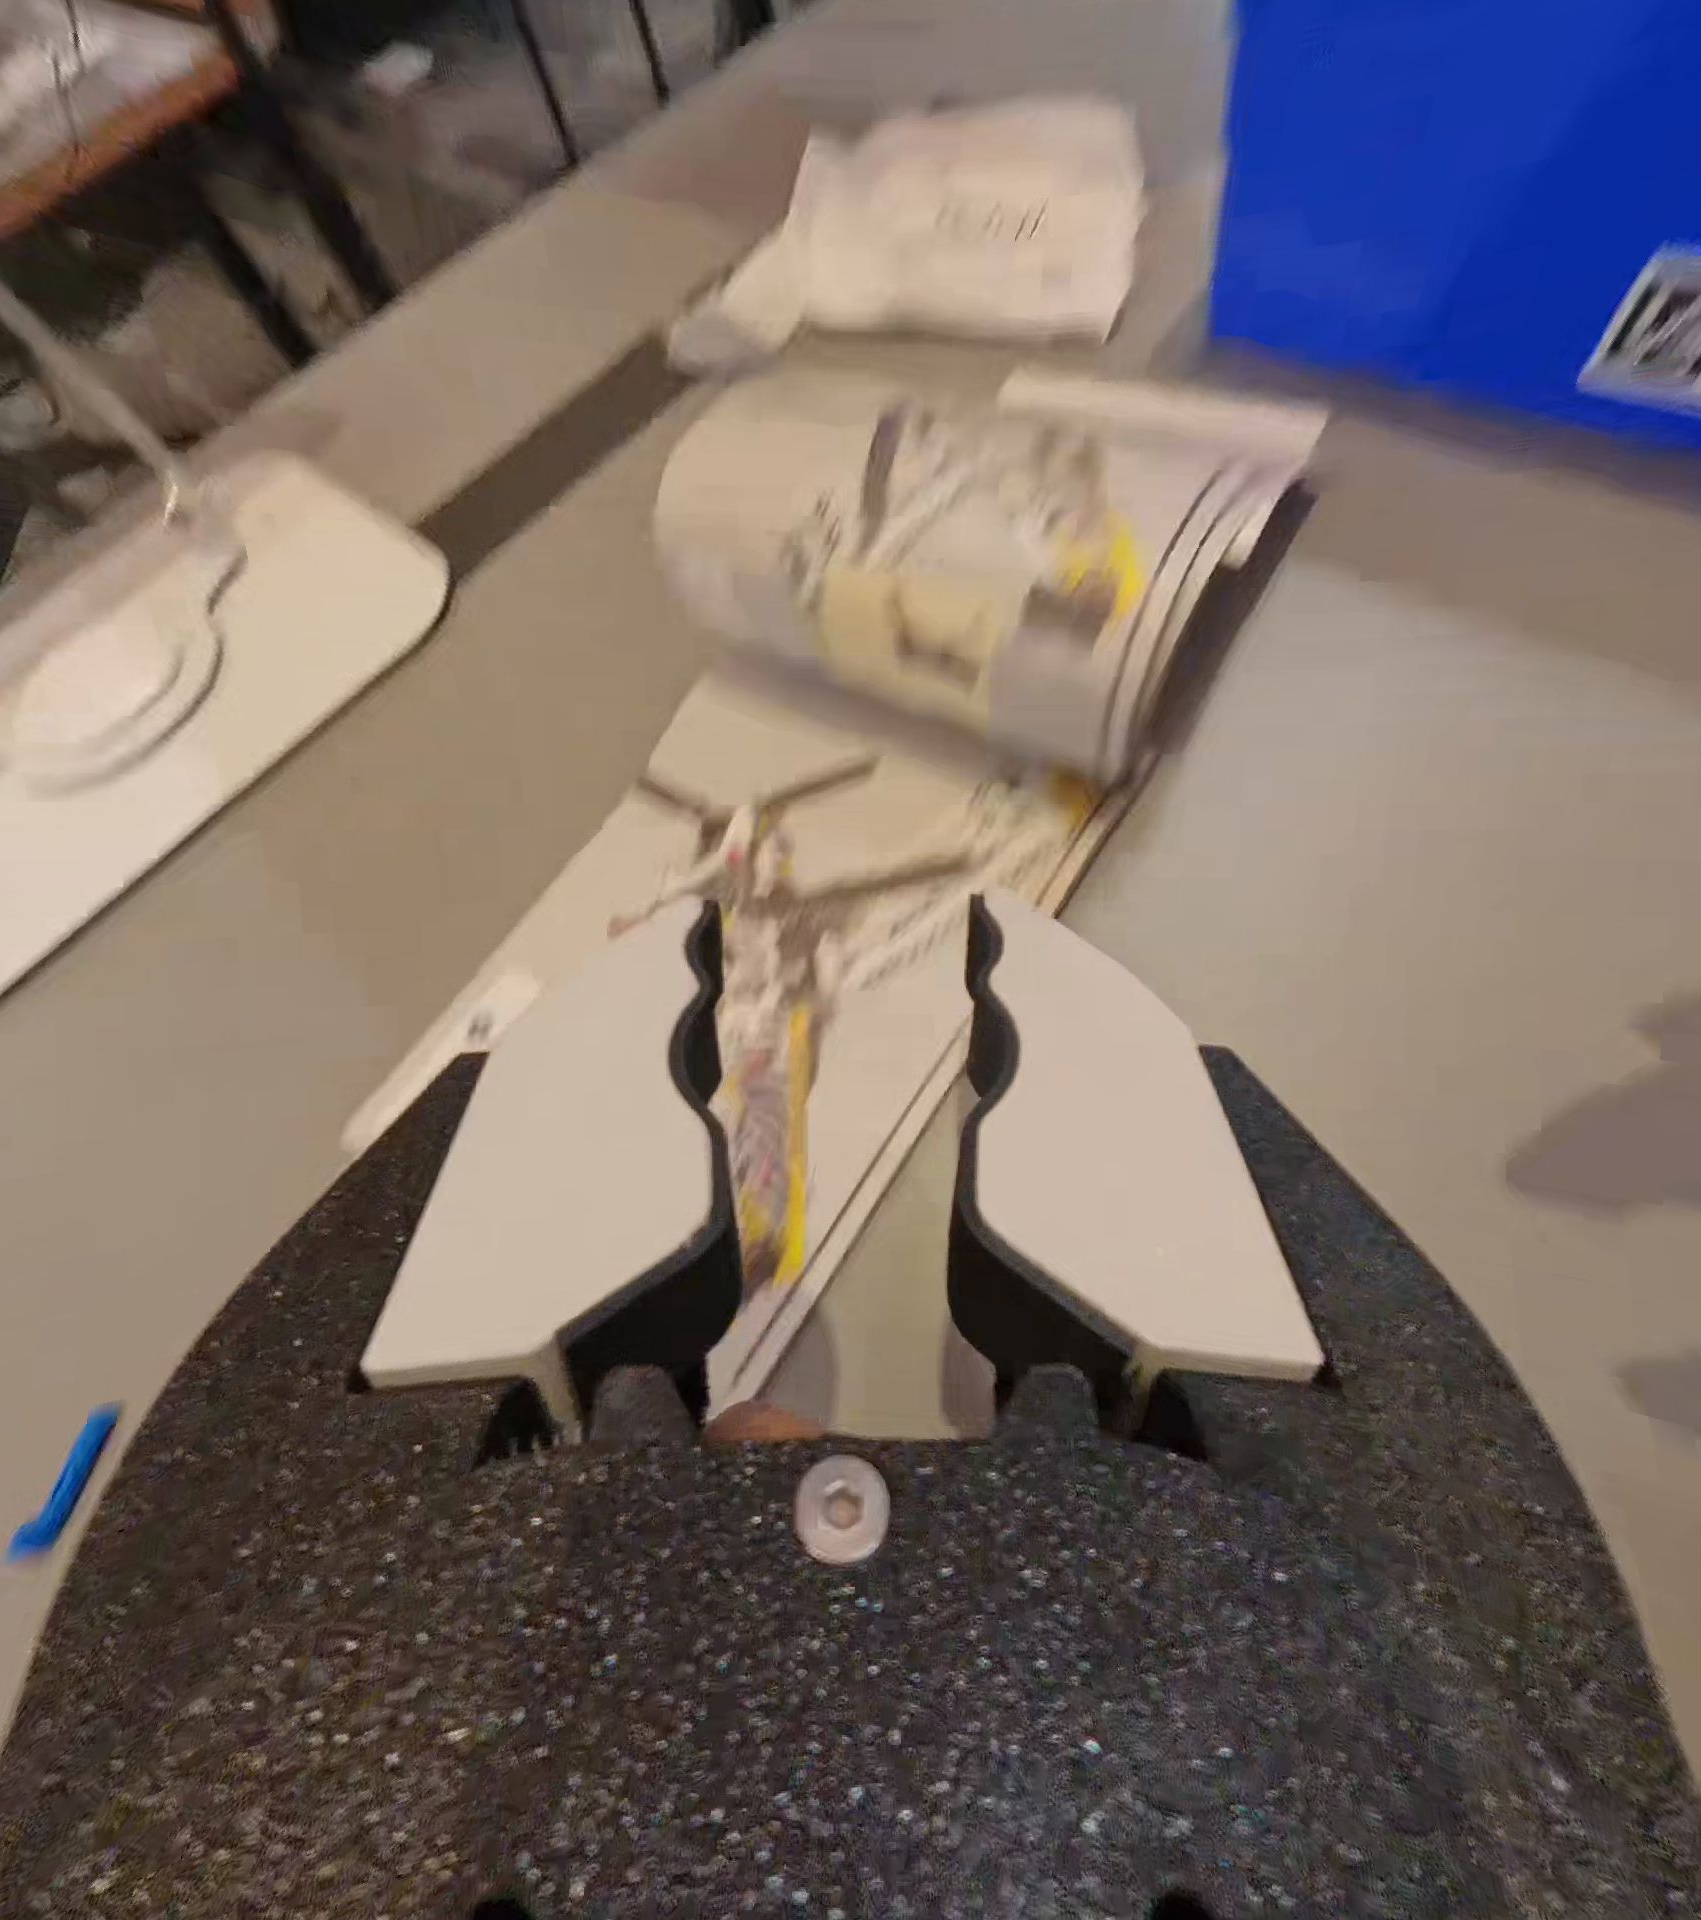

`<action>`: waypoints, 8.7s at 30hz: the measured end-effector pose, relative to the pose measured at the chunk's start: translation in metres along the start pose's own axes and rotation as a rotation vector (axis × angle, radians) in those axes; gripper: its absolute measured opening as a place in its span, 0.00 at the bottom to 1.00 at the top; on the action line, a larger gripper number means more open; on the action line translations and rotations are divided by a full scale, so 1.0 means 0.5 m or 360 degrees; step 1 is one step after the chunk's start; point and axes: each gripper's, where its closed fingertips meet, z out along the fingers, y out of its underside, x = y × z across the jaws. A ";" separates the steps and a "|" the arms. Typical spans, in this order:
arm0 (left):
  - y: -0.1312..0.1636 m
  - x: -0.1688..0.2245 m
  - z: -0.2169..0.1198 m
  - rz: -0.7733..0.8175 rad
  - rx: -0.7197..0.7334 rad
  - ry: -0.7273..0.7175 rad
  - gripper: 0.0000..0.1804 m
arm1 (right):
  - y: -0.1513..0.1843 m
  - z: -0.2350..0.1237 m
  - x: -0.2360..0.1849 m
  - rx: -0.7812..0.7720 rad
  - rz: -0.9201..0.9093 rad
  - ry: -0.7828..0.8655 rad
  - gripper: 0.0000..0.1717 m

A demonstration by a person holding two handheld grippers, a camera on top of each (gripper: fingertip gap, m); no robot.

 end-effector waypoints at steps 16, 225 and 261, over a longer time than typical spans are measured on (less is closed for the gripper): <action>0.173 -0.076 -0.084 -0.0510 -0.0127 0.0103 0.28 | 0.034 0.441 0.031 -0.0696 -0.0579 -0.0815 0.32; 0.021 -0.126 -0.082 -0.0904 0.0616 0.0464 0.15 | 0.150 0.091 0.318 0.0213 0.0698 0.0804 0.00; 0.023 -0.124 -0.081 -0.0892 0.0609 0.0473 0.15 | 0.228 0.102 0.315 0.0131 0.1032 0.0716 0.00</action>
